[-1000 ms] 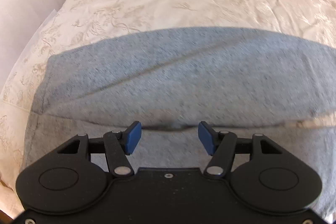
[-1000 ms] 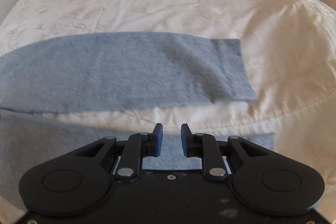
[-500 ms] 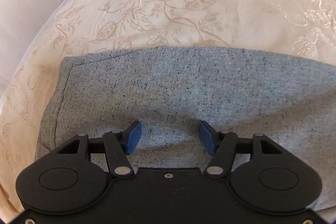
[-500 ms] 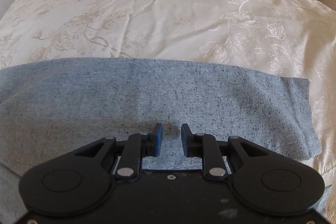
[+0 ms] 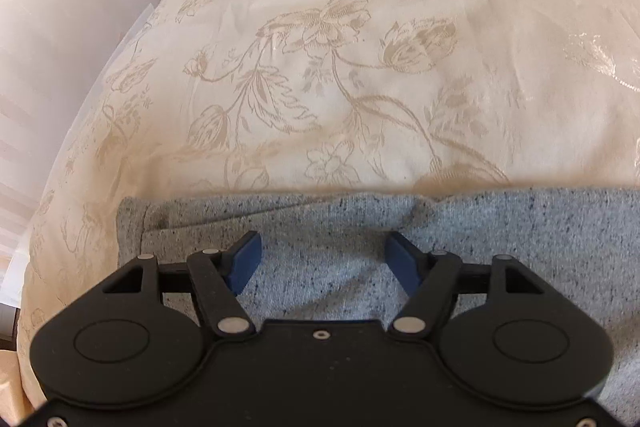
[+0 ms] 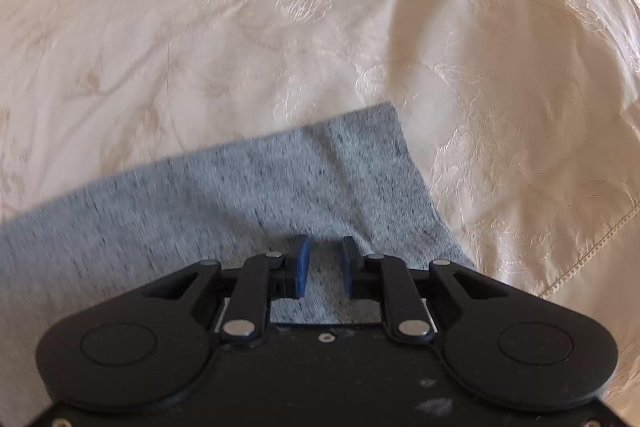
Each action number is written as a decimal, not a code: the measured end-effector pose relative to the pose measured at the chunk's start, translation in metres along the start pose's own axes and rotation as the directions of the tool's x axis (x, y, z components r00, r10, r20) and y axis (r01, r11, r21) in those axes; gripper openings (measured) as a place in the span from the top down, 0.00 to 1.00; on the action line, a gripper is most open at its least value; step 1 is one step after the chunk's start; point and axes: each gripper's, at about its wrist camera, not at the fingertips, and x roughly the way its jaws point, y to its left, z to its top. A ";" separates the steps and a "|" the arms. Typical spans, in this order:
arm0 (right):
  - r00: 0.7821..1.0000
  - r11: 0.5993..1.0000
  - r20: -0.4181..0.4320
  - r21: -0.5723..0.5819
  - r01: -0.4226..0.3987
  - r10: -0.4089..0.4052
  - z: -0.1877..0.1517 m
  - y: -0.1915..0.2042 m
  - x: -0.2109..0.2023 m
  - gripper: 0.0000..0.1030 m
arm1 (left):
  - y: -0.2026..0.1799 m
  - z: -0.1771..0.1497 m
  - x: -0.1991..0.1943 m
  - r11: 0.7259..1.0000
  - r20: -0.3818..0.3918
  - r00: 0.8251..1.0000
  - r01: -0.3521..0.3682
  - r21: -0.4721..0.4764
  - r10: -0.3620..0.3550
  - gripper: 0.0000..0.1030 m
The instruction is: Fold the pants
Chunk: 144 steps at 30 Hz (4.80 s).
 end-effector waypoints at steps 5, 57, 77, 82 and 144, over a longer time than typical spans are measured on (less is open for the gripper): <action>0.998 0.985 -0.001 0.158 -0.066 0.067 0.050 0.003 -0.002 0.78 | -0.001 0.000 0.001 1.000 0.002 1.000 -0.010 0.014 0.010 0.29; 0.975 0.896 -0.073 0.414 -0.163 0.211 -0.027 -0.075 -0.033 0.76 | 0.034 0.070 0.073 0.912 -0.393 0.898 0.022 -0.410 -0.199 0.32; 0.922 0.713 -0.104 0.668 -0.213 0.372 -0.043 -0.031 -0.005 0.73 | 0.086 0.054 0.034 0.840 -0.224 0.916 0.179 -0.512 -0.332 0.85; 0.939 0.729 -0.021 0.637 -0.251 0.343 -0.036 -0.030 -0.020 0.98 | 0.094 0.043 0.003 0.836 -0.187 0.921 0.205 -0.510 -0.340 0.86; 0.954 0.928 -0.109 0.287 -0.239 0.280 -0.196 -0.102 -0.113 0.94 | 0.135 -0.247 -0.106 0.855 -0.187 0.951 0.121 -0.504 -0.245 0.91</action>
